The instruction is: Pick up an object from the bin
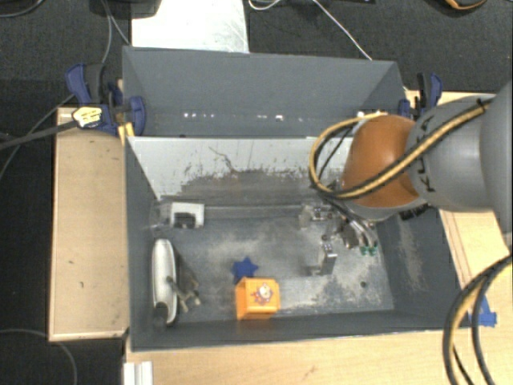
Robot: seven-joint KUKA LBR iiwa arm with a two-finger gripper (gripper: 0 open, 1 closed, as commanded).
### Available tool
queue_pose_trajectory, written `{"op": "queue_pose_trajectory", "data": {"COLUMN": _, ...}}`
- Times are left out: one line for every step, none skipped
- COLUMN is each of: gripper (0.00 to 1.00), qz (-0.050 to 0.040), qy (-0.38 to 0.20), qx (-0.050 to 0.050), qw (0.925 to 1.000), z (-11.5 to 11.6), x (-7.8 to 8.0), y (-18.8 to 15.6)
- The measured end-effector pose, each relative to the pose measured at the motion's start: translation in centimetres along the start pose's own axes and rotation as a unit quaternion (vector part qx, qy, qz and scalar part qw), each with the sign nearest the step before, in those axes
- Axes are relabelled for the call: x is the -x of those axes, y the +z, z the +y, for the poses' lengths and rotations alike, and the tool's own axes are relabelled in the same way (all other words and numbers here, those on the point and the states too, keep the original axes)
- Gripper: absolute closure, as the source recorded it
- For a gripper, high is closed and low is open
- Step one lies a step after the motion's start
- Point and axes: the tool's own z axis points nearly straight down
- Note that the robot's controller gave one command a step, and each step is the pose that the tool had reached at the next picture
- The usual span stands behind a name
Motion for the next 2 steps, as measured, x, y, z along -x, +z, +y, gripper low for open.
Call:
{"op": "queue_pose_trajectory", "data": {"gripper": 0.00, "qz": 0.0062, "qy": 0.032, "qx": -0.001, "qw": 0.9995, "z": 2.3, "x": -4.5, "y": 0.0}}
{"op": "queue_pose_trajectory", "data": {"gripper": 0.00, "qz": -0.0035, "qy": -0.019, "qx": 0.001, "qw": 0.9998, "z": 6.7, "x": -0.8, "y": 0.0}}
